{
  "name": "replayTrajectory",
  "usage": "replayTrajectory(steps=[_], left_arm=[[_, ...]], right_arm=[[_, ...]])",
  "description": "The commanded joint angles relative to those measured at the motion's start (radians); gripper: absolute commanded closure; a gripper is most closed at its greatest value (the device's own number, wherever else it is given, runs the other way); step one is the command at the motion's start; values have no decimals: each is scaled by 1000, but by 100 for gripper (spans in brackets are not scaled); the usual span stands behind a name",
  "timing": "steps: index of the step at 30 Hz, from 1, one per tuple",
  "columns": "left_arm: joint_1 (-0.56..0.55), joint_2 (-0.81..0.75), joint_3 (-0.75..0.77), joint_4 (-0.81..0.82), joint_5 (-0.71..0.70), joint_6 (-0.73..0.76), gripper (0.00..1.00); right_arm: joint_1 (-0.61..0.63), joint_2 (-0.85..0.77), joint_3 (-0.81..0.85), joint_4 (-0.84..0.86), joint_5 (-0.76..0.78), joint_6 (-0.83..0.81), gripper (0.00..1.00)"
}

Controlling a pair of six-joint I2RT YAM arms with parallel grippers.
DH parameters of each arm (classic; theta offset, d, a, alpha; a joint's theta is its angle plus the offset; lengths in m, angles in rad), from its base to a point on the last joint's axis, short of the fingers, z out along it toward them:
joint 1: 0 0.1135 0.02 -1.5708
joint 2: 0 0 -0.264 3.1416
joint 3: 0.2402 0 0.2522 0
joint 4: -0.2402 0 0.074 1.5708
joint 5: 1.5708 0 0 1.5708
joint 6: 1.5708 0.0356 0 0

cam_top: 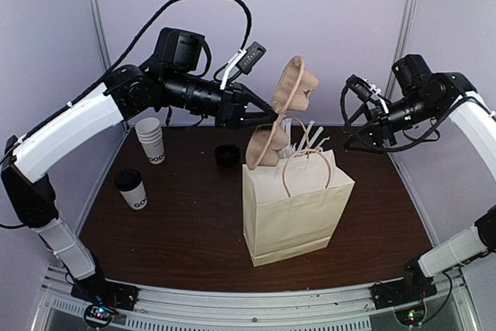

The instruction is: Pack the takeout coffee

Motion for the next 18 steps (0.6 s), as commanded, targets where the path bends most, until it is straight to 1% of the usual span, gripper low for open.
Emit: replayTrajectory(steps=[1, 5, 11, 18], left_arm=[[-8, 41, 52, 103, 43, -32, 79], [-9, 71, 64, 131, 55, -47, 79], [-23, 94, 84, 147, 56, -69, 80], [-32, 103, 101, 125, 27, -82, 80]], right_arm=[[26, -53, -23, -89, -124, -70, 16], [105, -87, -38, -130, -117, -115, 15], [243, -85, -30, -123, 34, -113, 15], [312, -55, 31, -166, 69, -145, 16]])
